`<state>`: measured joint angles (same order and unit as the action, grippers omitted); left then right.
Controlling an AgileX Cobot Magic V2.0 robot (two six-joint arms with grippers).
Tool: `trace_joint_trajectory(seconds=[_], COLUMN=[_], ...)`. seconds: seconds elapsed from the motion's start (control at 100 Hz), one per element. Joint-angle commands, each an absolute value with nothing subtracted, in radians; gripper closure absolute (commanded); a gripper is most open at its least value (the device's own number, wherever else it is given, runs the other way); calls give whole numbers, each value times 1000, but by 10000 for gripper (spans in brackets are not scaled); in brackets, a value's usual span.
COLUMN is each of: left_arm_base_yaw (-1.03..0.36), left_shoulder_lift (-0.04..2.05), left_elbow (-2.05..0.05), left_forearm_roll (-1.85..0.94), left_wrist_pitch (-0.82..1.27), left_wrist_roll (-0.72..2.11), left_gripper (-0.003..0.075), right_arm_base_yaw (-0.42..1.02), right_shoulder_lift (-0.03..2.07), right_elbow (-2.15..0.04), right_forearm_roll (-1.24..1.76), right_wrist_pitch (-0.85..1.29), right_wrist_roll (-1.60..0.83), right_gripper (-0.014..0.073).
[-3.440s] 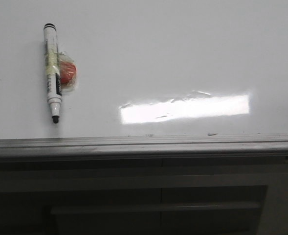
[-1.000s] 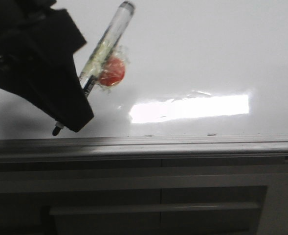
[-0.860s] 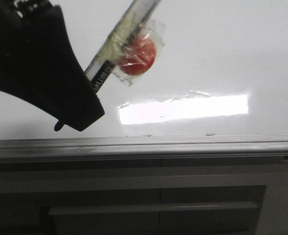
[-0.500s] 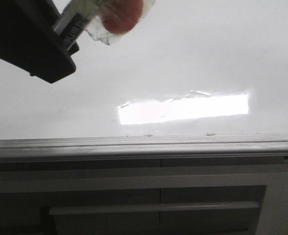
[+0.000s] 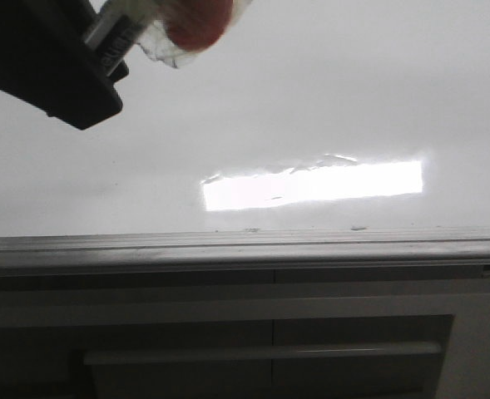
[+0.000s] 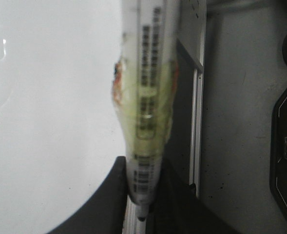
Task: Write number 0 on whiteboard
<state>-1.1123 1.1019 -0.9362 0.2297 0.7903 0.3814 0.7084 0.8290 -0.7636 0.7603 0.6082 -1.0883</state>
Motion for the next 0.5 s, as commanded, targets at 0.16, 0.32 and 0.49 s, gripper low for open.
trace_joint_trajectory(seconds=[0.16,0.32,0.49], left_arm_base_yaw=[-1120,-1120,-1120], left_shoulder_lift=[1080,1080,1080], left_elbow=[-963,-963,-963], left_forearm_roll=[244,246,257], left_wrist_pitch=[748,767,771], left_wrist_roll=[380,381,382], left_gripper=[740,740,739], right_arm_base_yaw=[739,762,772], right_shoulder_lift=[946,969,985], right_elbow=[-867,-898,-903], right_forearm_roll=[795,797,804], right_wrist_pitch=[550,546,543], right_wrist_roll=[-1102,-1104,-1104], right_gripper=[211,211,211])
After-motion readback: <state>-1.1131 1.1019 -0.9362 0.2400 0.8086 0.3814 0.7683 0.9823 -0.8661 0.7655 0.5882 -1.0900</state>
